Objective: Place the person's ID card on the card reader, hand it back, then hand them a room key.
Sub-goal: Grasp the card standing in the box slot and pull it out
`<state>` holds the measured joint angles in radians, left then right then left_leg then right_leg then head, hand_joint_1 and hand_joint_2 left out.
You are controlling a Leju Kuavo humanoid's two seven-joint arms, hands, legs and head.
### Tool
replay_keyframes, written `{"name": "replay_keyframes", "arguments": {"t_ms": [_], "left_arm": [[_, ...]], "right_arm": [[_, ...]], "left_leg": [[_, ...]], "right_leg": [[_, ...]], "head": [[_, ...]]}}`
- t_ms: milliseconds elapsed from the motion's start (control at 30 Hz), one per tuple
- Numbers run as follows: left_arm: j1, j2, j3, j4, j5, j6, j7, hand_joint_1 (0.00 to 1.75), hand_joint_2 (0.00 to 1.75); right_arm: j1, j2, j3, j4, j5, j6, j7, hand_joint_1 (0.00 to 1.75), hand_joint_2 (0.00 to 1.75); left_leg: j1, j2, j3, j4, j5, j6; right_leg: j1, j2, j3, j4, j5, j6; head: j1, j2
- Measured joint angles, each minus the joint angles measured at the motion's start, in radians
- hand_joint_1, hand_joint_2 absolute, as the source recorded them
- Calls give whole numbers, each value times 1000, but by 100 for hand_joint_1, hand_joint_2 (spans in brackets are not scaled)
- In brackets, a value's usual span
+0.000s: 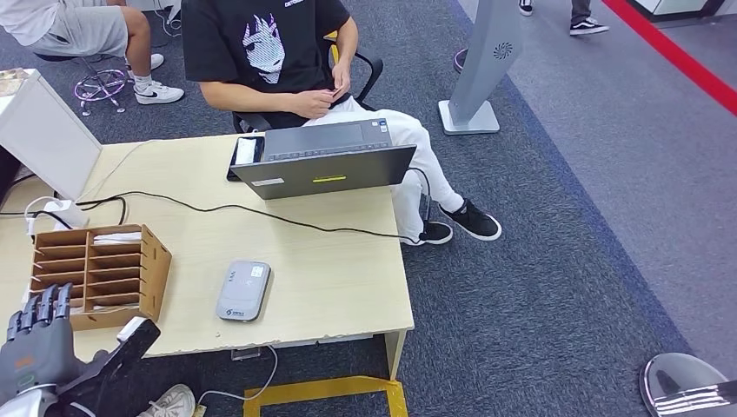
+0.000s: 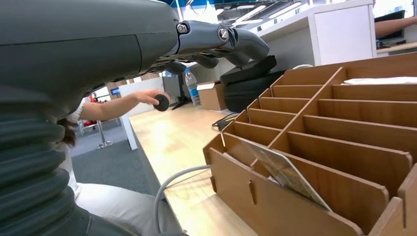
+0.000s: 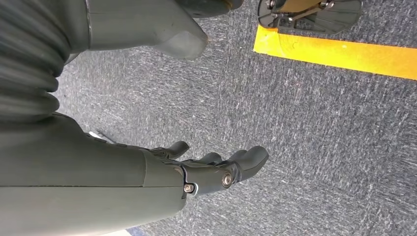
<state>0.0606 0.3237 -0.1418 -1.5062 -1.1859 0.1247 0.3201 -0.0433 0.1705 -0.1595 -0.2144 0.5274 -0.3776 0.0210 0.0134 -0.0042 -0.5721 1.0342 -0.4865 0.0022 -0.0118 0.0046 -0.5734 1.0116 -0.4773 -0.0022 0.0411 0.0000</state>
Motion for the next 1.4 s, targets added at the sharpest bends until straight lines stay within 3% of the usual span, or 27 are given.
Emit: {"name": "replay_keyframes", "arguments": {"t_ms": [667, 1067, 1400], "left_arm": [[-15, -42, 65, 86, 12, 70, -38, 0, 175], [-148, -96, 38, 156, -31, 165, -128, 0, 175], [-168, -132, 8, 196, -28, 184, -134, 0, 175]], "right_arm": [[0, 0, -2, -1, 27, -1, 4, 0, 175], [-1, 0, -6, 0, 62, -10, -1, 0, 175], [2, 0, -6, 0, 70, -18, -1, 0, 175]], "left_leg": [[0, 0, 0, 0, 0, 0], [0, 0, 0, 0, 1, 0], [0, 0, 0, 0, 0, 0]], "right_leg": [[0, 0, 0, 0, 0, 0], [0, 0, 0, 0, 1, 0], [0, 1, 0, 0, 1, 0]], "head": [[0, 0], [0, 0], [0, 0]]}}
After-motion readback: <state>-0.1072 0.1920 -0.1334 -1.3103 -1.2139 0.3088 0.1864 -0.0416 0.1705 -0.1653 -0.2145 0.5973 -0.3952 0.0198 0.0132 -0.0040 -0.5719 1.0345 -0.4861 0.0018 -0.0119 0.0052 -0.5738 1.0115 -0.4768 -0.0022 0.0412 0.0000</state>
